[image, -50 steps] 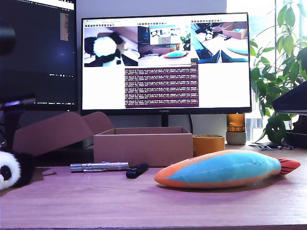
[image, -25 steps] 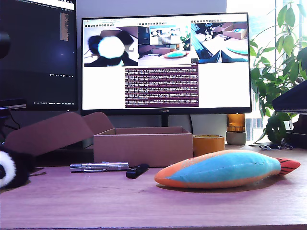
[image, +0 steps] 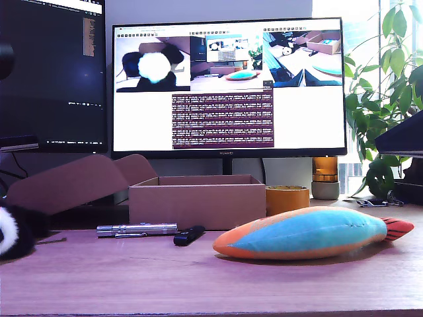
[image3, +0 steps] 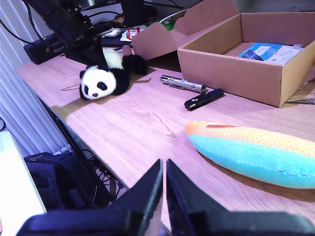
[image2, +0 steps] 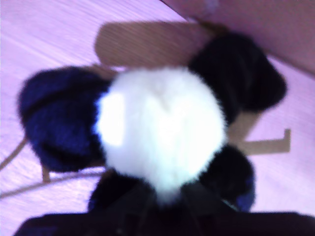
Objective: Pick up the panda toy and place it inside the cardboard box
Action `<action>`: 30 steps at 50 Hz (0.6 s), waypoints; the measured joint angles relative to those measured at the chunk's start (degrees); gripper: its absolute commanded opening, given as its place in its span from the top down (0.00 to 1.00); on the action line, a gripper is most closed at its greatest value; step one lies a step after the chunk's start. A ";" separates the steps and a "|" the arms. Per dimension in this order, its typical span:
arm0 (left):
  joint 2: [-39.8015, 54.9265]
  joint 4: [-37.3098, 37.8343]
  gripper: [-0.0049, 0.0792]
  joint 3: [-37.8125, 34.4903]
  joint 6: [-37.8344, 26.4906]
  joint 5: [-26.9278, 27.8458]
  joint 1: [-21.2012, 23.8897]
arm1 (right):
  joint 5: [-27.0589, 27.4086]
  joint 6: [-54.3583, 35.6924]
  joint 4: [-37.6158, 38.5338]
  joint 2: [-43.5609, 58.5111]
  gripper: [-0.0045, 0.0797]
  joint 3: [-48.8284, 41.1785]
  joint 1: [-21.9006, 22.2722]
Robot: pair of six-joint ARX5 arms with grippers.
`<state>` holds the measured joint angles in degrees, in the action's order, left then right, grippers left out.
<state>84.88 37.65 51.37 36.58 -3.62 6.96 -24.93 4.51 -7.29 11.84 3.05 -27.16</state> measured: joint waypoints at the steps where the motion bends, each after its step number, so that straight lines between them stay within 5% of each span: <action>1: 0.00 0.48 0.92 0.00 0.00 0.09 0.00 | 0.00 -0.02 -0.02 0.00 0.96 0.00 0.00; 14: -3.93 5.35 0.92 -0.02 -2.67 0.35 0.00 | 0.02 -0.02 0.00 0.00 0.96 0.00 0.00; 30: -17.70 5.92 0.92 -0.02 -14.78 7.78 0.98 | 0.00 -0.02 -0.02 0.00 0.96 0.00 0.00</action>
<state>67.18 43.57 51.35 21.80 4.16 7.94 -24.93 4.49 -7.31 11.84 3.05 -27.16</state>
